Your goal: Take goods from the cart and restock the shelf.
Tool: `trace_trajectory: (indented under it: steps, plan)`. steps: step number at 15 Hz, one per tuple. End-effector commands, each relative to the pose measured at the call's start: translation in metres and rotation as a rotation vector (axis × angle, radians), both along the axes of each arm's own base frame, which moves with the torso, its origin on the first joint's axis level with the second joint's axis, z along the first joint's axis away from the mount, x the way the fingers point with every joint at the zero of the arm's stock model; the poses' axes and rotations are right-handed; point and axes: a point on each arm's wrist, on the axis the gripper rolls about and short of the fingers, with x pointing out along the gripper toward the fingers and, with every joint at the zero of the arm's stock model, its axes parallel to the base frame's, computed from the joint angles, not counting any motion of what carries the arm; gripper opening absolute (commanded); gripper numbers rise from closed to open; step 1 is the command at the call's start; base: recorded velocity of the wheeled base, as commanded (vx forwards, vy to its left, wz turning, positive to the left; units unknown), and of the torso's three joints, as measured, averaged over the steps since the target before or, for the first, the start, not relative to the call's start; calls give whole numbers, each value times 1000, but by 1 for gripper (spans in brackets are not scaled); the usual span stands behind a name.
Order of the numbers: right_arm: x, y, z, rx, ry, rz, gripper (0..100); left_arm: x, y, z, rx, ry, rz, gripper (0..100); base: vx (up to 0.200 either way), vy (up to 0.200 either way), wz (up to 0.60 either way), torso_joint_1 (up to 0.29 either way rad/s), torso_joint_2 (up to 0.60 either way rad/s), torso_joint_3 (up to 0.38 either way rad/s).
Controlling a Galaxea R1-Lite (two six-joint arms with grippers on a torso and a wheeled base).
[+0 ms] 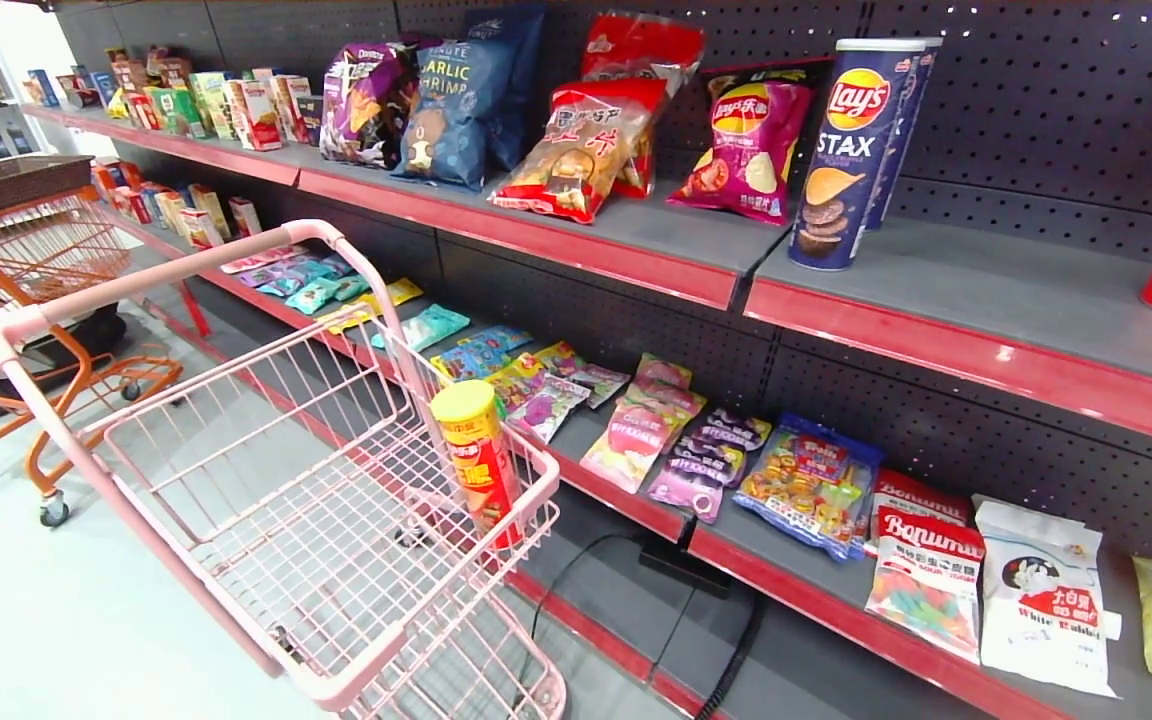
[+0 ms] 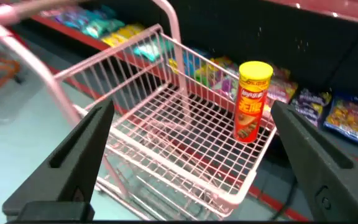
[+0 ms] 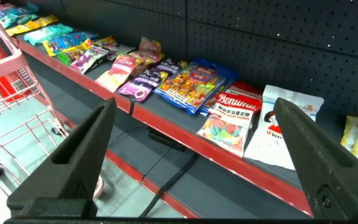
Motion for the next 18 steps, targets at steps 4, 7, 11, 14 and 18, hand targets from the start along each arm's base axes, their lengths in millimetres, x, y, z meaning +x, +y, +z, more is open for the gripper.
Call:
trace_trajectory:
  steps: [4, 7, 11, 14, 18]
  plan:
    - [0, 0, 0, -2, 2, 1, 100, 190, 2, -35, -49, 346, -236, 100, 0, 0, 0, 0, 0, 0]
    - [0, 0, 0, -4, 2, 1, 100, 229, 1, -69, 46, 313, -469, 100, 0, 0, 0, 0, 0, 0]
    - [0, 0, 0, -4, 0, 1, 100, 265, -5, -97, 67, 302, -637, 100, 0, 0, 0, 0, 0, 0]
    - [0, 0, 0, -12, 0, 2, 100, 298, -19, -109, 102, 230, -751, 100, 0, 0, 0, 0, 0, 0]
    - [0, 0, 0, -12, 2, 2, 100, 316, -32, -123, 96, 235, -809, 100, 0, 0, 0, 0, 0, 0]
